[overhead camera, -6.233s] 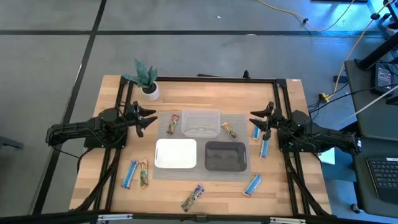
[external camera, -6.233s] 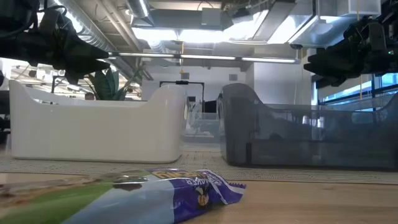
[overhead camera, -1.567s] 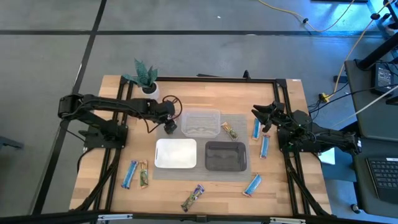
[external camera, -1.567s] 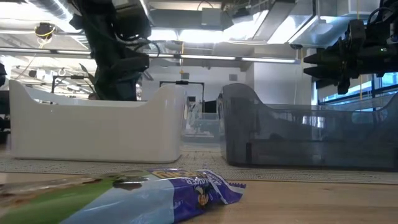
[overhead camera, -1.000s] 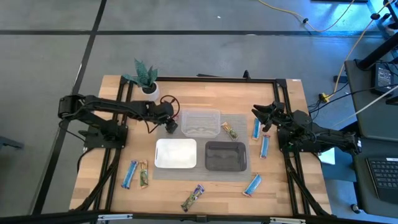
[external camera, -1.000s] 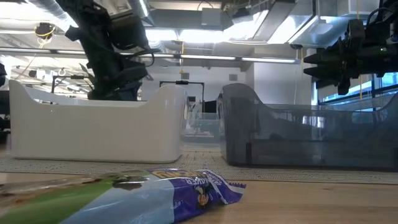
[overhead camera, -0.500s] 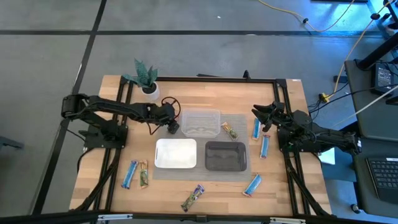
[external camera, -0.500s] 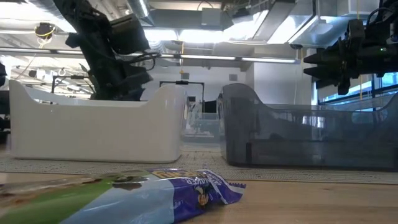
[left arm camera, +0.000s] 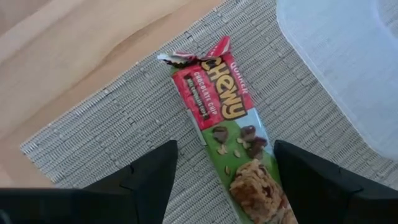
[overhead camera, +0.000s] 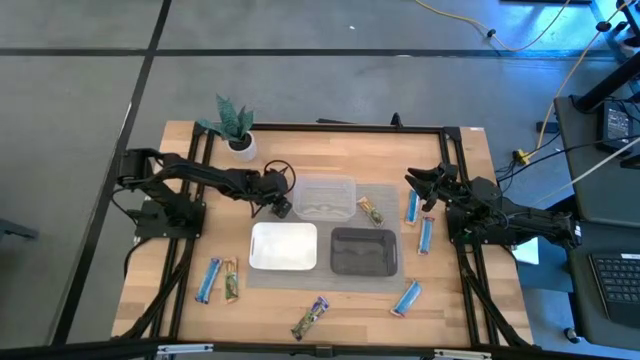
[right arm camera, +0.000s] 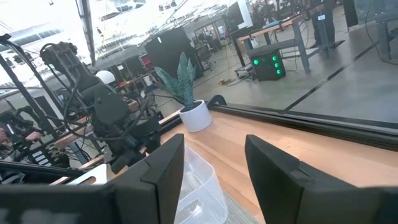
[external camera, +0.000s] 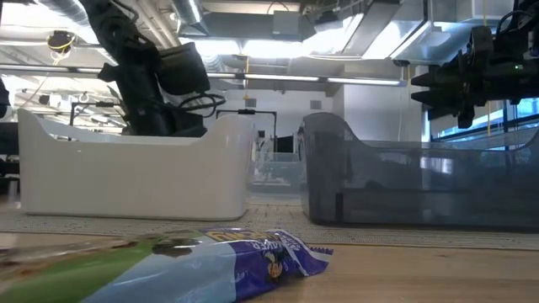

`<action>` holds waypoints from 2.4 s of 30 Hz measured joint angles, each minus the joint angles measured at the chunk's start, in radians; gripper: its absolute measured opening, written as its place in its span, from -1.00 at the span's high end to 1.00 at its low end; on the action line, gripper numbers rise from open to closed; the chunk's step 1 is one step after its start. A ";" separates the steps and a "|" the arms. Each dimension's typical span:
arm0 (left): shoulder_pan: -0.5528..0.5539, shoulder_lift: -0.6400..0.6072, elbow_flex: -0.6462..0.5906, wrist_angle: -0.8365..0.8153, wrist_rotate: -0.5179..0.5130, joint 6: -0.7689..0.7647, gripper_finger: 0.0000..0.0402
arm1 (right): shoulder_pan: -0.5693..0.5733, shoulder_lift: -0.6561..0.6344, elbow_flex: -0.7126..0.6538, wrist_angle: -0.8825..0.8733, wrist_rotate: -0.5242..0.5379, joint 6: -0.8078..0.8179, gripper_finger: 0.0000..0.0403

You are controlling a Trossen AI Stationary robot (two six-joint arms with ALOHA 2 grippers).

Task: Pick and place Granola Bars by type
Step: Put the top left red granola bar into the transparent bin

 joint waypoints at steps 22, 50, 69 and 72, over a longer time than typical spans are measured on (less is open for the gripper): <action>-0.001 -0.056 -0.006 -0.035 0.016 -0.090 0.46 | 0.000 0.000 0.000 0.000 0.000 -0.001 0.14; -0.001 -0.130 0.485 -0.145 0.127 0.518 0.48 | 0.000 0.000 0.000 0.001 0.000 0.004 0.14; -0.008 0.293 0.601 -0.175 0.227 0.605 0.48 | 0.000 0.000 0.000 0.000 0.000 0.026 0.14; -0.008 0.321 0.601 -0.174 0.227 0.606 0.48 | 0.000 0.000 0.000 0.000 0.000 0.026 0.14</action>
